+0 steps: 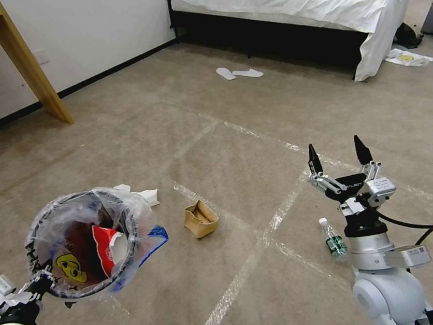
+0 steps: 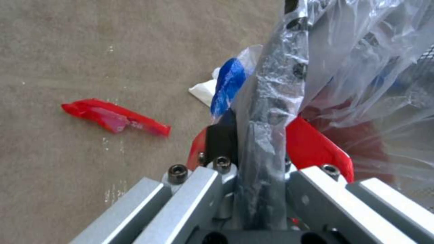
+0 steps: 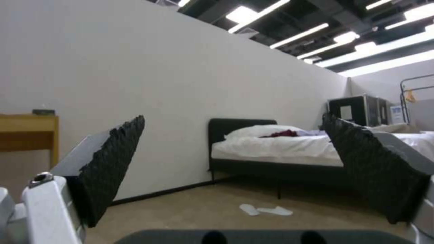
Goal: Pick up the trash bin and place the garbage on the floor into it.
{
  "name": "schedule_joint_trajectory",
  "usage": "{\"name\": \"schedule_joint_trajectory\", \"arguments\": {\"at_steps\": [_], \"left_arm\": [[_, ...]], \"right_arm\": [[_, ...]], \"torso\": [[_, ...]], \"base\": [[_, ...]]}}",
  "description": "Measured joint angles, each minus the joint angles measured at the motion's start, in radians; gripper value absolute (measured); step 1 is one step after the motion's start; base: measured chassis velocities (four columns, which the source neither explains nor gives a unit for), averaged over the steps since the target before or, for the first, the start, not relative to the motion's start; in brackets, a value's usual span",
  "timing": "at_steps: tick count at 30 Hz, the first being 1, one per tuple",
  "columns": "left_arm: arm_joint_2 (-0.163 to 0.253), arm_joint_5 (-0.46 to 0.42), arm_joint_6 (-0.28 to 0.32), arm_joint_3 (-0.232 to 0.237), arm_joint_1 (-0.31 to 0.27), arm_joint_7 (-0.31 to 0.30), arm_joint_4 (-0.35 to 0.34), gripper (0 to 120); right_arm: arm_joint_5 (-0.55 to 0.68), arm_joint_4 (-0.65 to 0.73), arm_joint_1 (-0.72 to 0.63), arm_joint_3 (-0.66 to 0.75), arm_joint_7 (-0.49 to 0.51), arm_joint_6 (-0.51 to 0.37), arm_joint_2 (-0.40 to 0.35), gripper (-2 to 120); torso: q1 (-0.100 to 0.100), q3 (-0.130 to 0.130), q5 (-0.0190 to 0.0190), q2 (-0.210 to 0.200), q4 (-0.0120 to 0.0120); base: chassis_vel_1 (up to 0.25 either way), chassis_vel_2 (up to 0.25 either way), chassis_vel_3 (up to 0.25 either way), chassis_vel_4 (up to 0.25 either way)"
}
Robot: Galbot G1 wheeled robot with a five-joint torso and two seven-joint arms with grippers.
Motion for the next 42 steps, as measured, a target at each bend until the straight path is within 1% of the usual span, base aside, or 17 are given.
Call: {"name": "schedule_joint_trajectory", "arguments": {"at_steps": [4,6,7,9,10,13,14,16,17,20,21,24,25,26,31,36,42], "left_arm": [[0.001,0.0,0.0,0.002,-0.005,0.0,0.005,0],[0.003,0.002,-0.001,0.005,-0.007,0.002,0.013,0],[0.003,0.002,-0.001,0.005,-0.007,0.002,0.013,0],[0.005,0.003,-0.001,0.007,-0.01,0.005,0.022,0],[0.005,0.003,-0.001,0.007,-0.01,0.005,0.022,0],[0.01,0.004,-0.004,0.01,-0.014,0.009,0.039,0],[0.01,0.004,-0.004,0.01,-0.014,0.009,0.039,0],[0.012,0.005,-0.007,0.011,-0.017,0.014,0.051,0],[0.012,0.005,-0.007,0.011,-0.017,0.014,0.051,0],[0.014,0.012,-0.011,0.016,-0.023,0.02,0.066,0],[0.014,0.012,-0.011,0.016,-0.023,0.02,0.066,0],[0.013,0.014,-0.015,0.018,-0.027,0.025,0.079,0],[0.013,0.014,-0.015,0.018,-0.027,0.025,0.079,0],[0.013,0.015,-0.017,0.018,-0.027,0.027,0.082,0],[0.013,0.015,-0.022,0.017,-0.029,0.032,0.088,0],[0.011,0.017,-0.024,0.017,-0.028,0.035,0.091,0],[0.013,0.017,-0.024,0.017,-0.025,0.035,0.089,0]], "right_arm": [[-0.002,-0.012,0.006,0.0,0.031,-0.033,-0.006,100],[-0.008,-0.041,0.016,0.01,0.097,-0.11,-0.018,100],[-0.008,-0.041,0.016,0.01,0.097,-0.11,-0.018,100],[-0.012,-0.083,0.022,0.013,0.214,-0.249,-0.045,100],[-0.012,-0.083,0.022,0.013,0.214,-0.249,-0.045,100],[-0.009,-0.19,0.033,0.018,0.321,-0.465,-0.105,100],[-0.009,-0.19,0.033,0.018,0.321,-0.465,-0.105,100],[0.002,-0.265,0.049,0.024,0.343,-0.601,-0.147,100],[0.002,-0.265,0.049,0.024,0.343,-0.601,-0.147,100],[0.078,-0.33,0.08,0.014,0.358,-0.824,-0.187,100],[0.078,-0.33,0.08,0.014,0.358,-0.824,-0.187,100],[0.117,-0.412,0.131,-0.008,0.35,-1.011,-0.202,100],[0.117,-0.412,0.131,-0.008,0.35,-1.011,-0.202,100],[0.152,-0.44,0.152,-0.019,0.35,-1.093,-0.208,100],[0.193,-0.555,0.219,-0.063,0.341,-1.153,-0.208,100],[0.216,-0.67,0.28,-0.112,0.329,-1.151,-0.176,100],[0.22,-0.715,0.312,-0.133,0.323,-1.145,-0.143,100]], "torso": [[0.0,0.0,-0.0001,0.0,0.0],[0.0,0.0,0.0,0.0,0.0002],[0.0,0.0,0.0,0.0,0.0002],[0.0,0.0,0.0,0.0,0.0002],[0.0,0.0,0.0,0.0,0.0002],[0.0,0.0,0.0002,0.0,0.0],[0.0,0.0,0.0002,0.0,0.0],[0.0,0.0,0.0004,0.0,-0.0001],[0.0,0.0,0.0004,0.0,-0.0001],[0.0,0.0,0.0001,0.0,0.0],[0.0,0.0,0.0001,0.0,0.0],[0.0,0.0,0.0002,0.0,0.0001],[0.0,0.0,0.0002,0.0,0.0001],[0.0,0.0,0.0002,0.0,0.0002],[0.0,0.0,0.0,0.0,0.0001],[0.0,0.0,0.0001,0.0,0.0001],[0.0,0.0,0.0,0.0,0.0001]], "base": [[-0.032,0.03,0.031,-0.027],[0.0,0.0,0.0,0.0],[0.0,0.0,0.0,0.0],[0.0,0.0,0.0,0.0],[0.0,0.0,0.0,0.0],[0.0,0.0,0.0,0.0],[0.0,0.0,0.0,0.0],[0.0,0.0,0.0,0.0],[0.0,0.0,0.0,0.0],[0.0,0.0,0.0,0.0],[0.0,0.0,0.0,0.0],[0.0,0.0,0.0,0.0],[0.0,0.0,0.0,0.0],[0.0,0.0,0.0,0.0],[0.0,0.0,0.0,0.0],[0.0,0.0,0.0,0.0],[0.0,0.0,0.0,0.0]]}}
